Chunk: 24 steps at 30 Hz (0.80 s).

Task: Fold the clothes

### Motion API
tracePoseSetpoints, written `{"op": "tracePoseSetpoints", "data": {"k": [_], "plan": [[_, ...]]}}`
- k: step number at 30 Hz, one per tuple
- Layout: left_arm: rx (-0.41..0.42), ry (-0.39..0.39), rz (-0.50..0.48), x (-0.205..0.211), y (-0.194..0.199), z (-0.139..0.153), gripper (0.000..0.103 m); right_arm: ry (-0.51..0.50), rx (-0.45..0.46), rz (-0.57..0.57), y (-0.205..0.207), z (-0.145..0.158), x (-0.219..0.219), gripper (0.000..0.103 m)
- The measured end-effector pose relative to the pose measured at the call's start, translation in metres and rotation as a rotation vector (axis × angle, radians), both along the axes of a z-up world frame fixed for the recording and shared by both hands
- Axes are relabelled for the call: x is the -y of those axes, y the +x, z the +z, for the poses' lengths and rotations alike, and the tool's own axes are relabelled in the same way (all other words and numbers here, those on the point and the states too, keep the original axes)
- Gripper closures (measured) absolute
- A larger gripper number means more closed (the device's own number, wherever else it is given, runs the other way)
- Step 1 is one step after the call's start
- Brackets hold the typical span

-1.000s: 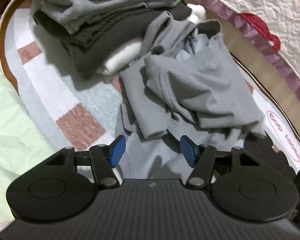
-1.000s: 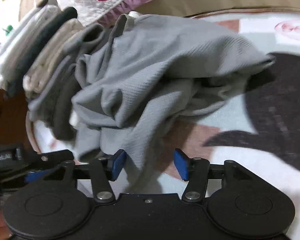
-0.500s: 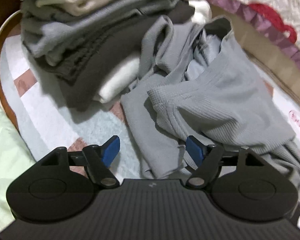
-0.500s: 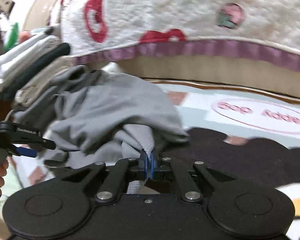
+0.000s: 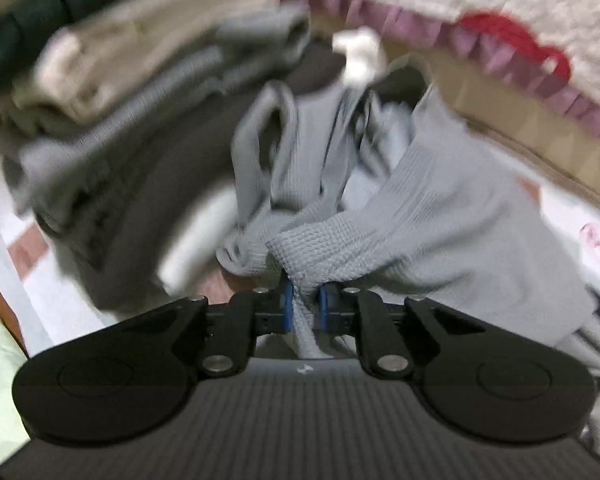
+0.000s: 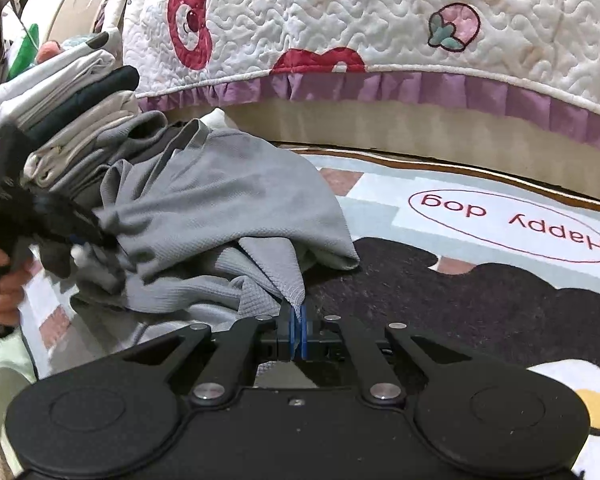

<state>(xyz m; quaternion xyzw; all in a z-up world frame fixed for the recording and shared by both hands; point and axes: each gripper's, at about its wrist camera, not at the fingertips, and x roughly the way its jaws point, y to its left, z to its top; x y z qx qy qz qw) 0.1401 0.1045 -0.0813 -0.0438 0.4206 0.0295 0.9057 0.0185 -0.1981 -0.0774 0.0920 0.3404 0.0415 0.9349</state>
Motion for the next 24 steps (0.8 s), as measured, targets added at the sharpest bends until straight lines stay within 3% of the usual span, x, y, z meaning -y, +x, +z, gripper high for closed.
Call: {"op": "tracePoseSetpoints", "data": {"k": [4,9,11,12,14,16,21,24], "plan": [[0.049,-0.134,0.011,-0.019,-0.010,0.017,0.091,-0.032,-0.034,0.006,0.001,-0.006,-0.004,0.099],[0.042,-0.211,-0.035,-0.022,-0.013,0.015,0.093,-0.066,-0.086,-0.006,0.000,-0.012,-0.009,0.099],[0.058,-0.270,-0.073,-0.020,-0.015,0.019,0.093,-0.089,-0.094,-0.030,-0.003,-0.009,-0.010,0.093],[0.067,-0.304,-0.094,-0.019,-0.017,0.022,0.093,-0.097,-0.087,-0.038,-0.005,-0.006,-0.010,0.092],[0.081,-0.358,-0.132,-0.017,-0.021,0.026,0.093,-0.114,-0.058,-0.042,-0.011,0.002,-0.012,0.074],[0.094,-0.402,-0.173,-0.014,-0.024,0.031,0.093,-0.150,0.005,-0.009,-0.017,0.012,-0.020,0.068],[0.158,-0.489,-0.295,-0.005,-0.039,0.047,0.094,-0.212,0.101,0.123,-0.015,0.024,-0.047,0.060],[0.174,-0.503,-0.340,0.002,-0.044,0.052,0.094,-0.220,0.138,0.198,-0.008,0.027,-0.062,0.054]]}}
